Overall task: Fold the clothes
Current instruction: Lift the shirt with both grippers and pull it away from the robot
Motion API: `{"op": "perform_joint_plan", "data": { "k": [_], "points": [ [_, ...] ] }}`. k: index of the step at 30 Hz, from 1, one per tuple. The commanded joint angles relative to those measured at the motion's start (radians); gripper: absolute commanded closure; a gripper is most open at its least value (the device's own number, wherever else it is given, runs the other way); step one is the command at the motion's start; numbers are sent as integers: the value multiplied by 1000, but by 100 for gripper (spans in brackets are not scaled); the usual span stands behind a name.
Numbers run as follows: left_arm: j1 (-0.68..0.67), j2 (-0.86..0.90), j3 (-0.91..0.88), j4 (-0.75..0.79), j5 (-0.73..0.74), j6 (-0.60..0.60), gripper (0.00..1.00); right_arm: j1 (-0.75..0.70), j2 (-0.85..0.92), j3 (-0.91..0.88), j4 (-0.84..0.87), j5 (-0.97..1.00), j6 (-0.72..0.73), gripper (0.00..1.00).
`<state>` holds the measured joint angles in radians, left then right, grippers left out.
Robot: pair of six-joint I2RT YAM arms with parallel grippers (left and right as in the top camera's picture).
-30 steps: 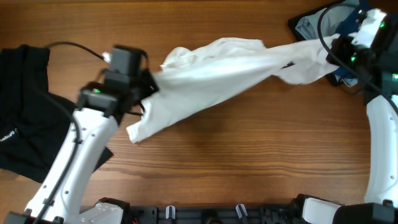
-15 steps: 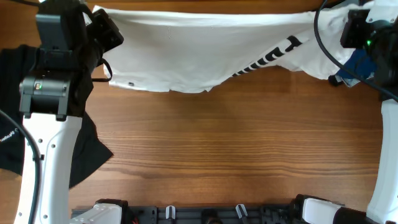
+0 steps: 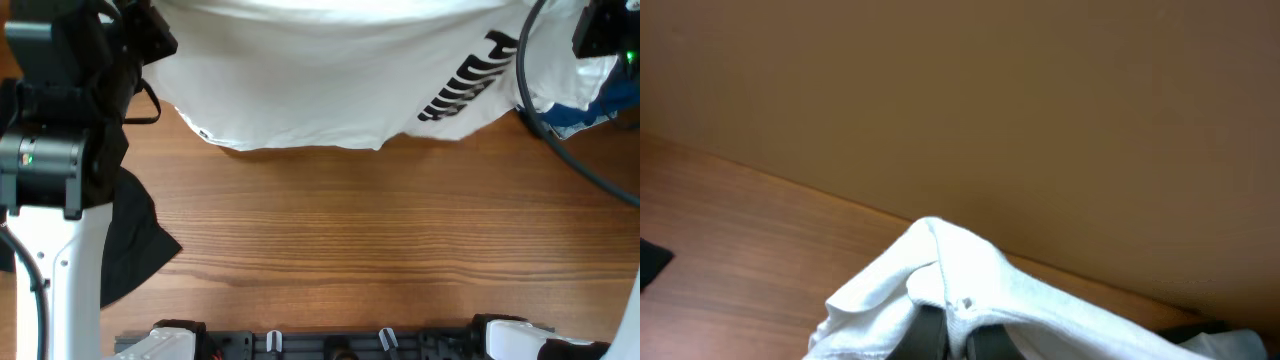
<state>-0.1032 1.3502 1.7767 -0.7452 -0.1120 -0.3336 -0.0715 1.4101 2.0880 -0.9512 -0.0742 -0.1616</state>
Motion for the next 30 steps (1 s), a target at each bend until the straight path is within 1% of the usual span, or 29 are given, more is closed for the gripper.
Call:
{"op": "perform_joint_plan", "data": {
  "k": [1,3,6,10,13,16,18,20,22,24,26,27,30],
  "points": [
    [3,-96,30,-9,-40,40,96,34,-46,87,-57,34,6,96],
    [-19,-142,30,-16,-40,43,96,47,-67,98,-98,34,13,95],
    [-66,-188,30,-35,-75,42,96,47,-80,112,-164,54,82,95],
    [-94,-201,30,-101,-126,37,96,47,-61,114,-267,60,125,95],
    [-94,-156,30,-138,-144,0,96,47,-2,114,-307,55,168,95],
    [-76,-36,30,-145,-147,-19,96,46,120,114,-325,23,177,96],
    [-56,48,30,-134,-142,-46,96,46,211,114,-322,-32,177,96],
    [-32,124,30,-85,-100,-48,96,46,298,114,-288,-77,175,96],
    [-11,170,30,2,-61,-43,96,46,354,114,-214,-87,162,96],
    [20,192,30,146,-45,-40,96,46,382,114,-80,-84,163,96],
    [41,193,31,242,-45,-37,96,46,381,119,38,-72,162,96],
    [49,193,40,271,-45,-36,96,46,380,134,82,-54,163,96],
    [69,194,106,282,-46,-27,96,46,380,225,181,-3,148,95]
  ]
}}
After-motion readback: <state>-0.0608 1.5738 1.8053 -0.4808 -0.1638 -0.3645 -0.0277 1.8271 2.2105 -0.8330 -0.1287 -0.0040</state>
